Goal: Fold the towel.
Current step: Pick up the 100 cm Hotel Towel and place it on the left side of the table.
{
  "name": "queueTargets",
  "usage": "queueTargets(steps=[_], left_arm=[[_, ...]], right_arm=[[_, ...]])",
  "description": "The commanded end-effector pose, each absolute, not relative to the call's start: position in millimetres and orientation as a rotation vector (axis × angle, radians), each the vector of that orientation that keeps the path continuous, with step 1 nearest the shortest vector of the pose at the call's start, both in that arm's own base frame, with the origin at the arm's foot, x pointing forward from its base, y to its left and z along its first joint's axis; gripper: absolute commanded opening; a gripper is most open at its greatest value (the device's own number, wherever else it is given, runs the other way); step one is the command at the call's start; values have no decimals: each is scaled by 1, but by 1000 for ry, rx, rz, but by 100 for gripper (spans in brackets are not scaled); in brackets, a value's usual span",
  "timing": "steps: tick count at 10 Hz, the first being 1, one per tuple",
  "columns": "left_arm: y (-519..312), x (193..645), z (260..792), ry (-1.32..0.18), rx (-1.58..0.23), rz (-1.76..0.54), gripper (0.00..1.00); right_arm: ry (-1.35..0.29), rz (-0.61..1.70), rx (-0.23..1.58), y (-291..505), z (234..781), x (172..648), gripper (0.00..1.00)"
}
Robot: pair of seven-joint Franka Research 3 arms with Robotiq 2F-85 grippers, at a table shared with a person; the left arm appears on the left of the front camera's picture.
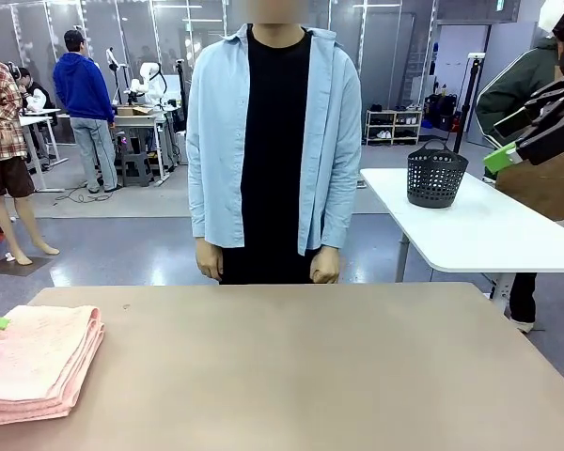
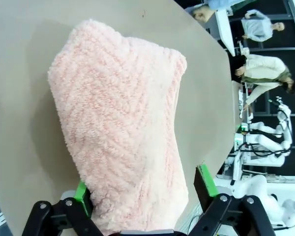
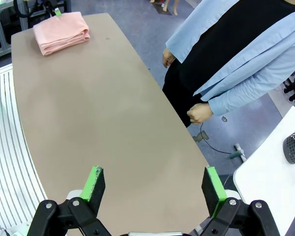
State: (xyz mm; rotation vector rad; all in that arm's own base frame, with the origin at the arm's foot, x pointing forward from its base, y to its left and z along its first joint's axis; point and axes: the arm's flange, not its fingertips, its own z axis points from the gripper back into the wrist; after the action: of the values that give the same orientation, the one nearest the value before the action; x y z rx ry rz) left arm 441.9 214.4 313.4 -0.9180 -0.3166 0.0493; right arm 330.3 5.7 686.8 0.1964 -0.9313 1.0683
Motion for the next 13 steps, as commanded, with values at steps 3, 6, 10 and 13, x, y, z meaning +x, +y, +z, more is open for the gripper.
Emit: queueTargets(steps=[3, 6, 10, 13], left_arm=[[213, 420, 350, -301, -802, 31, 100], [205, 420, 384, -230, -506, 74, 100], [172, 431, 450, -221, -240, 55, 100], [105, 416, 491, -312, -138, -120, 100]], right_arm=[[-926, 1058, 188, 7, 688, 330, 100], [-926, 1058, 188, 7, 688, 330, 100], [-926, 1058, 188, 7, 688, 330, 100], [-926, 1058, 188, 7, 688, 330, 100]])
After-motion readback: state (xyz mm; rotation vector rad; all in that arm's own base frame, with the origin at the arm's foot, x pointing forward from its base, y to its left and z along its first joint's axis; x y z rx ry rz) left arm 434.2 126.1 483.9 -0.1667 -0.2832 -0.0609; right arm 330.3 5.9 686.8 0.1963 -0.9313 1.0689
